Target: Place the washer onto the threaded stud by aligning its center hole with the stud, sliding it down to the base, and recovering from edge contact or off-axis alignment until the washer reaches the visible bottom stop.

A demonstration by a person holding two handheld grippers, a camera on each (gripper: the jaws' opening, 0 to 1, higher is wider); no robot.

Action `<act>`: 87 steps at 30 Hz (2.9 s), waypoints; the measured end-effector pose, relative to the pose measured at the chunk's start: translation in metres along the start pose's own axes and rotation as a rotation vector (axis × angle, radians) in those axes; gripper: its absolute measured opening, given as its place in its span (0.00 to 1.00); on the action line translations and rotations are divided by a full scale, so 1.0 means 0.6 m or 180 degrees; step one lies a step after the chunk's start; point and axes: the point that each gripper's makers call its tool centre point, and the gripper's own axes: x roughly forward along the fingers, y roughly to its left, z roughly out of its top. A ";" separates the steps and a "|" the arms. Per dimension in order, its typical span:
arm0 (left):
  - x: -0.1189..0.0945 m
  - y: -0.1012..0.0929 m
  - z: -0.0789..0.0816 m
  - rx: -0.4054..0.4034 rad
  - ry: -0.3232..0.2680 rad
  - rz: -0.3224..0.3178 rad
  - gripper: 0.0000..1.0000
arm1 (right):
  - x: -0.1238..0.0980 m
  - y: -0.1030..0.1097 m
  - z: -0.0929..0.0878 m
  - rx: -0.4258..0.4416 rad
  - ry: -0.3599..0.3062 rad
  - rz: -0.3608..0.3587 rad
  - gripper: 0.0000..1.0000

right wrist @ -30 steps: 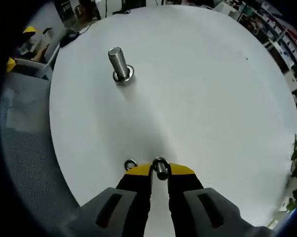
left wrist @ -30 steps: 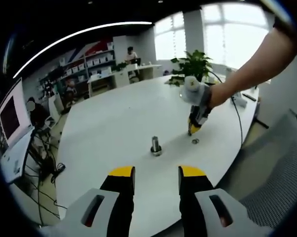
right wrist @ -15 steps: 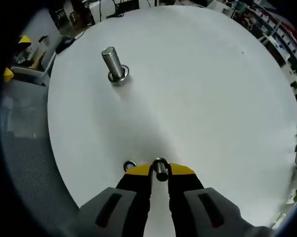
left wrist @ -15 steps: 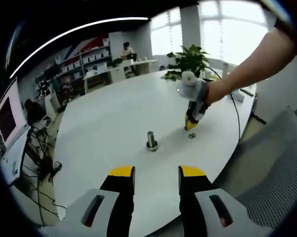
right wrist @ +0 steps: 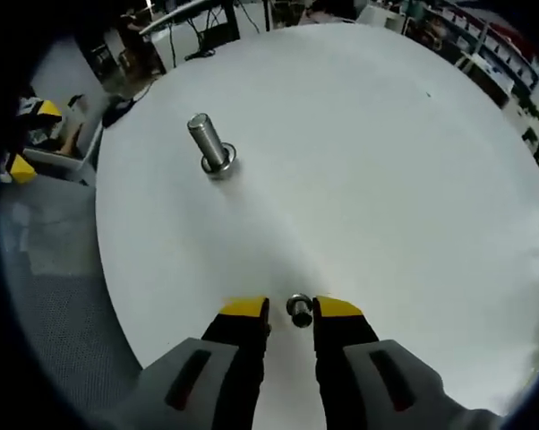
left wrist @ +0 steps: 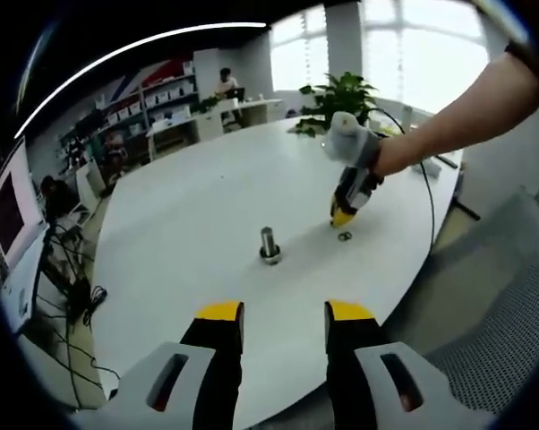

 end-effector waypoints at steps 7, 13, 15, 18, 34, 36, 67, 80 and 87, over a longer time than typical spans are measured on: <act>-0.003 0.002 0.005 0.0003 -0.0055 0.0027 0.34 | -0.007 -0.005 -0.015 -0.0024 -0.0042 -0.0060 0.24; -0.007 0.007 0.013 0.0008 -0.0132 0.0068 0.34 | -0.019 -0.013 -0.016 0.0004 -0.0219 -0.0131 0.24; -0.008 0.008 0.016 0.0035 -0.0152 0.0092 0.34 | -0.023 -0.010 -0.019 0.0027 -0.0209 -0.0125 0.24; -0.009 0.008 0.016 0.0058 -0.0143 0.0101 0.34 | -0.028 -0.007 -0.022 0.0030 -0.0233 -0.0127 0.24; -0.009 0.013 0.014 -0.0028 -0.0136 0.0132 0.34 | -0.030 0.038 -0.018 0.0055 -0.0443 -0.0011 0.27; -0.004 0.009 0.007 0.0052 -0.0049 0.0109 0.34 | -0.024 0.041 -0.022 0.0031 -0.0404 -0.0010 0.27; -0.008 0.015 0.010 0.0027 -0.0085 0.0163 0.35 | 0.003 0.031 -0.053 -0.0393 -0.0335 0.0055 0.19; -0.009 0.019 0.008 -0.0024 -0.0090 0.0174 0.35 | -0.003 0.026 -0.067 -0.0627 -0.0274 0.0065 0.16; -0.007 0.017 0.006 -0.0015 -0.0072 0.0157 0.35 | -0.005 0.020 -0.074 -0.0648 -0.0058 0.0069 0.16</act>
